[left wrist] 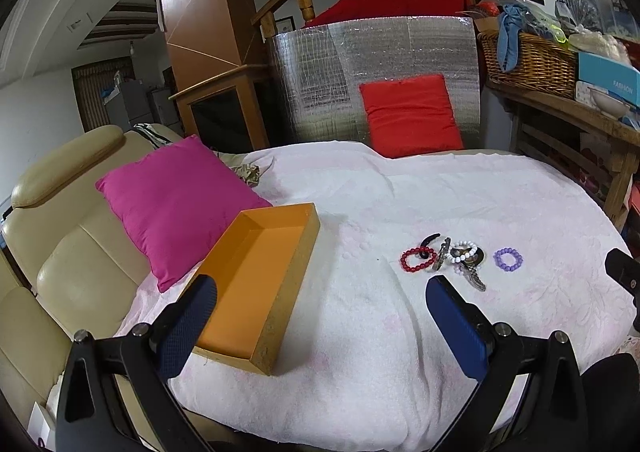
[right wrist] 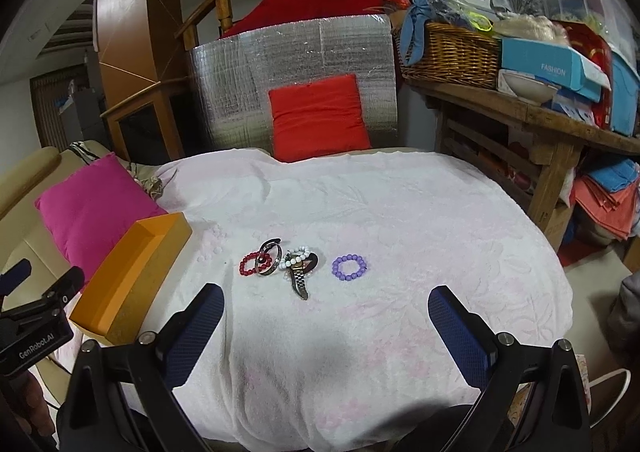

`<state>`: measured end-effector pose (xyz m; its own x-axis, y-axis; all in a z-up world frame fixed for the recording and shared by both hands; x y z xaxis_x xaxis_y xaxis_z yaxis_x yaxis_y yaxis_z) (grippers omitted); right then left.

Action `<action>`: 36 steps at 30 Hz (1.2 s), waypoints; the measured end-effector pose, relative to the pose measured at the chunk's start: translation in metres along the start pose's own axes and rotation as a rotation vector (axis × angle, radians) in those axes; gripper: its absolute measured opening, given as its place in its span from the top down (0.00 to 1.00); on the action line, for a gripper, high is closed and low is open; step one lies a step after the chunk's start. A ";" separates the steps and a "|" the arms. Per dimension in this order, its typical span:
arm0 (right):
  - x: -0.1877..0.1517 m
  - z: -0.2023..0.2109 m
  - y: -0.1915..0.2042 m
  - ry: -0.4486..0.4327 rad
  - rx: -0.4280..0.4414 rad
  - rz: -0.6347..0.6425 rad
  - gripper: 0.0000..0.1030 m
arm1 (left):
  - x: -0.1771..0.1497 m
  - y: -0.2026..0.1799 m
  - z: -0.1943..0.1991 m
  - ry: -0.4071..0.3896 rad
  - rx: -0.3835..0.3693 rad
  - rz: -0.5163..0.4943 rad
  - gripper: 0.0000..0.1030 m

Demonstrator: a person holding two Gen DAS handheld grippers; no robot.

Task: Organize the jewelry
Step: 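Move both tools over the jewelry lying beside the orange box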

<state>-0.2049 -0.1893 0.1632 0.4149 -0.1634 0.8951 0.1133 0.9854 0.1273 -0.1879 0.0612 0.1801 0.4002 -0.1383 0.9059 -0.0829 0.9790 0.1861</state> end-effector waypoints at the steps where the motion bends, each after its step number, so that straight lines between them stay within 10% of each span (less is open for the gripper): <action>1: 0.001 -0.001 0.000 -0.001 -0.001 -0.003 0.00 | 0.000 0.000 0.000 0.000 0.000 -0.001 0.00; 36: 0.003 -0.032 0.003 0.029 0.026 -0.045 0.00 | -0.001 -0.003 -0.020 0.007 0.007 -0.033 0.00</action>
<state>-0.1740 -0.1881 0.1525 0.4363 -0.2082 0.8754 0.1087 0.9779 0.1784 -0.1697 0.0610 0.1711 0.4093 -0.1699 0.8964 -0.0758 0.9728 0.2190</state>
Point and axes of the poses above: each gripper's, at about its wrist camera, not at the fingertips, and z roughly against the way its jaws point, y to its left, x to its top, the point moved 8 cm from there along -z, roughly the way its jaws point, and after that the axes turned 8 degrees about -y, right-handed, at the moved point
